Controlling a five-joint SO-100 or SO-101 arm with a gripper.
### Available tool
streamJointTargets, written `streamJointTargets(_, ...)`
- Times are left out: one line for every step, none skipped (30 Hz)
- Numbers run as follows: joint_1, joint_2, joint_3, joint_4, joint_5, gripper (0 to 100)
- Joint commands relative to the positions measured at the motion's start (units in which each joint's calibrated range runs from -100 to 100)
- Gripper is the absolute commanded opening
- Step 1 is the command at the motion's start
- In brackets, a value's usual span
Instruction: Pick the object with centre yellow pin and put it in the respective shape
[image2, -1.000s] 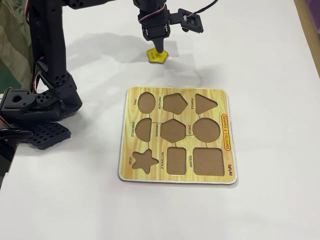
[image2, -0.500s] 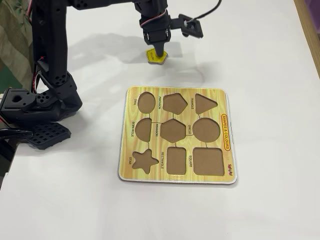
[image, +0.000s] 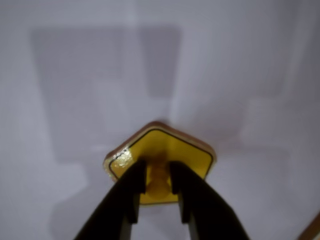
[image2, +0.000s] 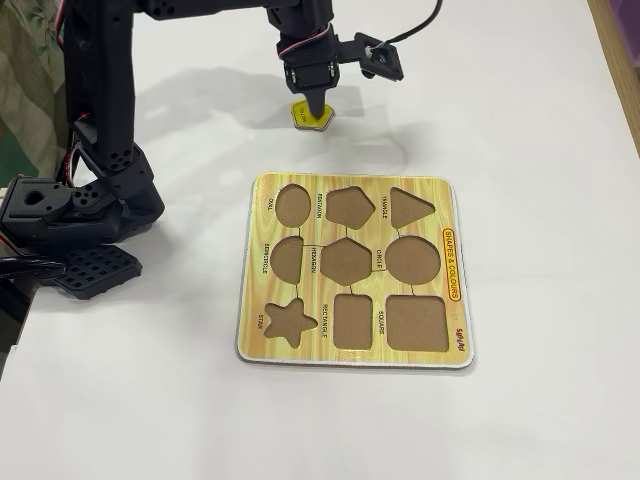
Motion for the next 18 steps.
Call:
streamJointTargets(0.6,-3.9,2.5,0.3,0.2,6)
streamJointTargets(0.7,-4.7,3.7,-0.2,0.2,6)
streamJointTargets(0.8,-5.1,4.5,-0.3,0.2,6)
streamJointTargets(0.8,-5.5,5.1,-0.3,0.2,6)
streamJointTargets(0.9,-5.7,5.4,-0.3,0.2,6)
streamJointTargets(0.9,-5.7,5.5,-0.3,0.2,6)
streamJointTargets(1.0,-5.7,5.5,-0.4,0.2,6)
streamJointTargets(1.0,-5.7,5.5,-0.4,0.2,6)
streamJointTargets(1.0,-5.7,5.5,-0.4,0.2,6)
streamJointTargets(0.9,-5.7,5.5,-0.4,0.2,6)
streamJointTargets(0.9,-5.7,5.6,-0.4,0.2,6)
streamJointTargets(0.9,-5.7,5.6,-0.4,0.2,6)
streamJointTargets(0.9,-5.7,5.6,-0.2,0.2,6)
streamJointTargets(0.9,-5.7,5.6,0.0,0.2,6)
streamJointTargets(0.9,-5.6,5.6,0.2,0.2,6)
streamJointTargets(0.9,-5.6,5.6,0.3,0.2,6)
streamJointTargets(0.9,-5.5,5.6,0.4,0.2,6)
streamJointTargets(0.9,-5.4,5.7,0.4,0.2,6)
